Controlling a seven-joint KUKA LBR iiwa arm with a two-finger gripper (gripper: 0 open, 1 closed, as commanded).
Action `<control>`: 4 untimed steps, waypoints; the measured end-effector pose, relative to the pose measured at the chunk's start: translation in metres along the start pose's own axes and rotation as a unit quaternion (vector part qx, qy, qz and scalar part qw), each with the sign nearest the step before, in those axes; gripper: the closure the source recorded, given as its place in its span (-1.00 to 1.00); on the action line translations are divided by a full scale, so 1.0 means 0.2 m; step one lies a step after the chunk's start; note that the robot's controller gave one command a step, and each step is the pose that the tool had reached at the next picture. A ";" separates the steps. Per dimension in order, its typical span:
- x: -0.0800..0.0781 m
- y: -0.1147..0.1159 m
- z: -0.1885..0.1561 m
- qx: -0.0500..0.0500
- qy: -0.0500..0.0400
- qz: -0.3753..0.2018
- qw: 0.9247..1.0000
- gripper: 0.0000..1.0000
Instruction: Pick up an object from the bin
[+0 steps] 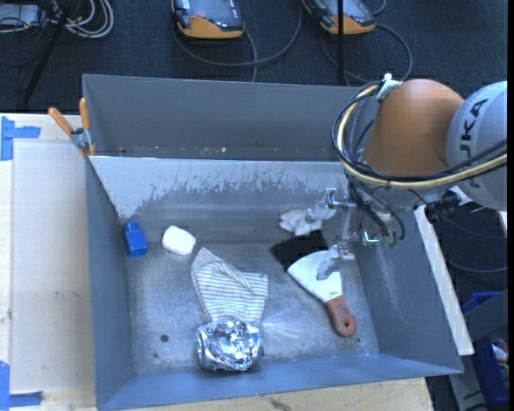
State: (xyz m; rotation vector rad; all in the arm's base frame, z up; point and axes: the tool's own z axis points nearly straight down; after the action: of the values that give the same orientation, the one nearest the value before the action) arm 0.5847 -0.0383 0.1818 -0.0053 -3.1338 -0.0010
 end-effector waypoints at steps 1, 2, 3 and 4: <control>0.00 0.00 -0.01 0.000 -0.002 0.000 1.000 -1.00; -0.03 0.18 0.09 0.001 -0.005 -0.003 1.000 -1.00; -0.07 0.19 0.35 -0.001 -0.007 -0.046 0.999 -1.00; -0.03 -0.08 0.52 -0.005 0.004 0.037 0.999 1.00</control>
Offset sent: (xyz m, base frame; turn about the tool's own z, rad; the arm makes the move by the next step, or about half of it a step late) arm 0.0076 0.0598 -0.0305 -0.0140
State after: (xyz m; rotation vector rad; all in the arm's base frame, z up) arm 0.5903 -0.0538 0.0785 -0.1221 -3.1230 -0.0153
